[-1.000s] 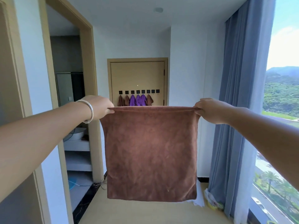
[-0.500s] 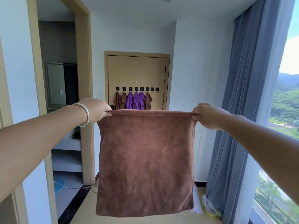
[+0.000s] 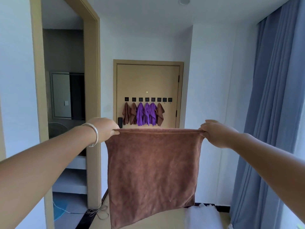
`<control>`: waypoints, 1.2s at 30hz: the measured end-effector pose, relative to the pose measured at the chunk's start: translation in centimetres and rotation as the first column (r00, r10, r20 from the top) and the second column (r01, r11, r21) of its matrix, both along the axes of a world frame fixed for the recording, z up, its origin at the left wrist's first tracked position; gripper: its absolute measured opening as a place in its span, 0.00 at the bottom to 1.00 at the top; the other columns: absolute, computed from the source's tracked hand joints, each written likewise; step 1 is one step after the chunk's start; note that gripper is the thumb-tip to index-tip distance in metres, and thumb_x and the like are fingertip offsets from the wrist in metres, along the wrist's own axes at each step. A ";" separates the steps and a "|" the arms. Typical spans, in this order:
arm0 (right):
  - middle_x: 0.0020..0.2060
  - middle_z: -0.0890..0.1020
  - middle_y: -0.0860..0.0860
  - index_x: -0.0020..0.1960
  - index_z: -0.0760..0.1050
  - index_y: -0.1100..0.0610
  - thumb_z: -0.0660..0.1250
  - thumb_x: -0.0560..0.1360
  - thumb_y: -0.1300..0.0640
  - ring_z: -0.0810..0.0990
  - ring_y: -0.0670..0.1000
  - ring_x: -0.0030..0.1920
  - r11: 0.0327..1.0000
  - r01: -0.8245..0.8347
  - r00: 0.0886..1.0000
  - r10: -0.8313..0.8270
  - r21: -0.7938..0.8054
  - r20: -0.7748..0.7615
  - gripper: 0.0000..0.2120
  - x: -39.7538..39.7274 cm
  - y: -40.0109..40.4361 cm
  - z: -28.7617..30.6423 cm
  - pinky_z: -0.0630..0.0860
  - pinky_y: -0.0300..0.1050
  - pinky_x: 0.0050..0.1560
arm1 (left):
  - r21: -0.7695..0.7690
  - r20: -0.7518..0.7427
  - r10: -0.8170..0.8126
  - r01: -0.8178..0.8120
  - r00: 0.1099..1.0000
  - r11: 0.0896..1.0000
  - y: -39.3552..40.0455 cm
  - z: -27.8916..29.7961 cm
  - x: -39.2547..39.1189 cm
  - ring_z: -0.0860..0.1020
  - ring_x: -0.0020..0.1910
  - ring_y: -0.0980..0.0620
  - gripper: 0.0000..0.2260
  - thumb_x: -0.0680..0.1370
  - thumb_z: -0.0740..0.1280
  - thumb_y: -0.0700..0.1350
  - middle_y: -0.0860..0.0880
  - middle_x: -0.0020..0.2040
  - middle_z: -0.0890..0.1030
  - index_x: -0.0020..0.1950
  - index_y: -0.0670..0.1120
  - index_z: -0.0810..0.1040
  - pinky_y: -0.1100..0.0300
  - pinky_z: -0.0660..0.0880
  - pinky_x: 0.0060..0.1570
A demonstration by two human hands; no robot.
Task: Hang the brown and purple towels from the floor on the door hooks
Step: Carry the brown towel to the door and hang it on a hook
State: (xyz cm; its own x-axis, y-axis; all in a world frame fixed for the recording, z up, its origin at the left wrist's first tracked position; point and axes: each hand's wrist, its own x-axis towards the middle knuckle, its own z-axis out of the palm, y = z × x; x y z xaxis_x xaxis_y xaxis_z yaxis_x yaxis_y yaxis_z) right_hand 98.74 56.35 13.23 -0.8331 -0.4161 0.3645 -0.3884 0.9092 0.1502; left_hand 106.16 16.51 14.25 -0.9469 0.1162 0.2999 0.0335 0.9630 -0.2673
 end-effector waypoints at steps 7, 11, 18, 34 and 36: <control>0.48 0.79 0.43 0.47 0.77 0.48 0.52 0.82 0.52 0.68 0.49 0.67 1.000 -0.003 1.000 0.003 0.002 0.021 0.16 -6.9 -2.1 -0.6 0.70 0.51 0.63 | 0.002 0.011 0.020 -0.020 1.000 1.000 -1.8 -0.6 -6.2 0.70 0.32 0.56 0.18 0.83 0.54 0.52 0.54 0.33 0.72 0.33 0.51 0.67 0.60 0.66 0.37; 0.48 0.79 0.43 0.45 0.77 0.47 0.52 0.82 0.53 0.68 0.49 0.66 1.000 -0.004 1.000 0.004 -0.010 0.014 0.15 -12.1 -2.2 -0.7 0.71 0.50 0.62 | -0.006 0.000 0.034 -0.034 0.999 0.999 -2.0 -0.7 -10.9 0.70 0.33 0.55 0.19 0.83 0.54 0.52 0.54 0.33 0.72 0.33 0.51 0.66 0.60 0.67 0.38; 0.51 0.78 0.45 0.50 0.78 0.48 0.52 0.82 0.51 0.70 0.50 0.65 0.998 0.009 1.000 -0.009 -0.062 0.008 0.15 -23.0 -1.0 0.5 0.71 0.50 0.61 | 0.020 -0.028 0.049 -0.049 0.998 0.999 -0.5 0.5 -20.7 0.69 0.31 0.56 0.18 0.83 0.55 0.53 0.54 0.32 0.72 0.32 0.52 0.66 0.61 0.63 0.32; 0.50 0.77 0.46 0.48 0.78 0.48 0.51 0.81 0.51 0.69 0.51 0.66 0.997 0.000 0.999 0.003 -0.077 0.044 0.16 -43.2 2.9 0.2 0.71 0.52 0.61 | 0.062 -0.028 0.034 -0.032 0.999 0.998 2.7 0.0 -41.1 0.74 0.35 0.55 0.16 0.82 0.56 0.53 0.55 0.35 0.76 0.36 0.55 0.73 0.60 0.66 0.34; 0.48 0.77 0.45 0.47 0.78 0.48 0.51 0.81 0.53 0.68 0.50 0.66 0.998 -0.001 0.999 0.004 -0.067 0.046 0.16 -45.4 2.8 0.0 0.71 0.52 0.61 | 0.044 -0.002 0.030 -0.030 1.000 0.999 2.7 -0.1 -43.7 0.75 0.37 0.53 0.15 0.83 0.55 0.53 0.53 0.38 0.78 0.42 0.51 0.77 0.60 0.67 0.35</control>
